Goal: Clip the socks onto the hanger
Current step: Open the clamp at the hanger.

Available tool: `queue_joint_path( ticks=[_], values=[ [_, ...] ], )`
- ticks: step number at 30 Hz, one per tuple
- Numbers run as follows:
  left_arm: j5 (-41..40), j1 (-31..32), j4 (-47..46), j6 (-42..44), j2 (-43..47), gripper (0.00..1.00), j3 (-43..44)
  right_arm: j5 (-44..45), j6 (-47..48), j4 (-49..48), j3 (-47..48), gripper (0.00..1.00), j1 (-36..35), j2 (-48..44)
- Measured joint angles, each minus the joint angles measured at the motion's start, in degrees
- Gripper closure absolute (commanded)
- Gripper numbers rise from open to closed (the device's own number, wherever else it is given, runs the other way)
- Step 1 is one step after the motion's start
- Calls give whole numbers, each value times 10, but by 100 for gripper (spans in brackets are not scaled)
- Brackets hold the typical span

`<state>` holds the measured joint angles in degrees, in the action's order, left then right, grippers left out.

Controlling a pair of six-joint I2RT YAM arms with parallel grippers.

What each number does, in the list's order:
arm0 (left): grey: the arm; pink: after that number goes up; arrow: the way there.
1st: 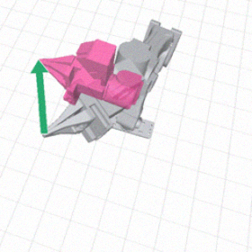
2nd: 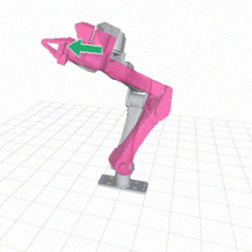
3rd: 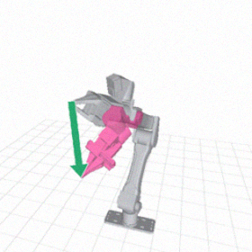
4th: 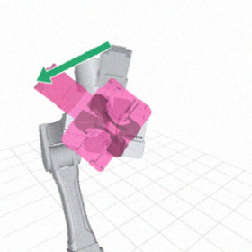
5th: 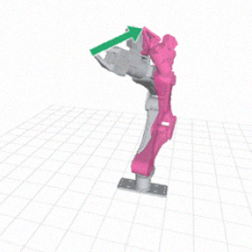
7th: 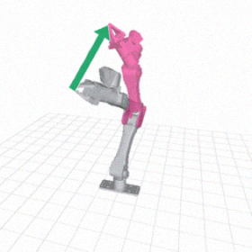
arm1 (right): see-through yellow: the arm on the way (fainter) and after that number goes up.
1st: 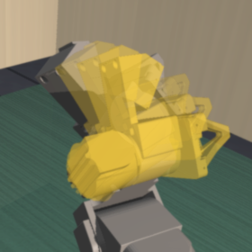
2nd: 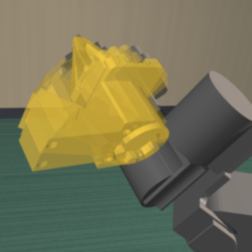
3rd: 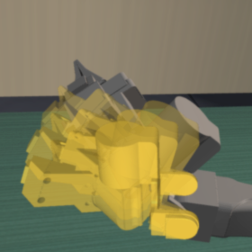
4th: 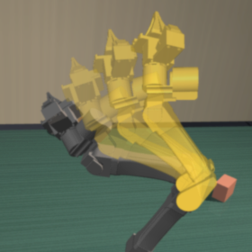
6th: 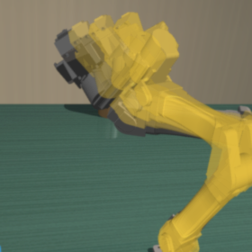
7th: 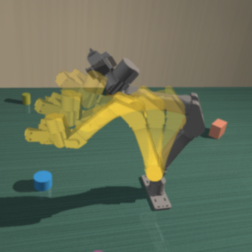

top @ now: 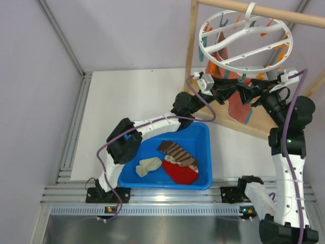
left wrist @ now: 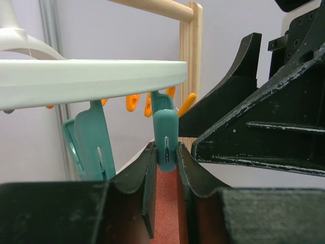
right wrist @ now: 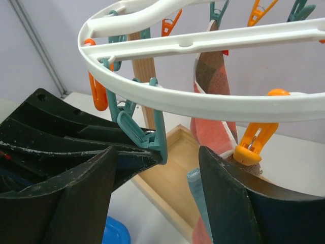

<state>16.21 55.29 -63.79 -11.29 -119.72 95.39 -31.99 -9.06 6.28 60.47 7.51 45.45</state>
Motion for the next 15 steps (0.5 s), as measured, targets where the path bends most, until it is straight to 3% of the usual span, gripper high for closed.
queue_joint_path(
  ticks=[15],
  values=[
    [7,7,16,8,3,99,-2,79,-2,-65,-18,41,-65,-1]
  ],
)
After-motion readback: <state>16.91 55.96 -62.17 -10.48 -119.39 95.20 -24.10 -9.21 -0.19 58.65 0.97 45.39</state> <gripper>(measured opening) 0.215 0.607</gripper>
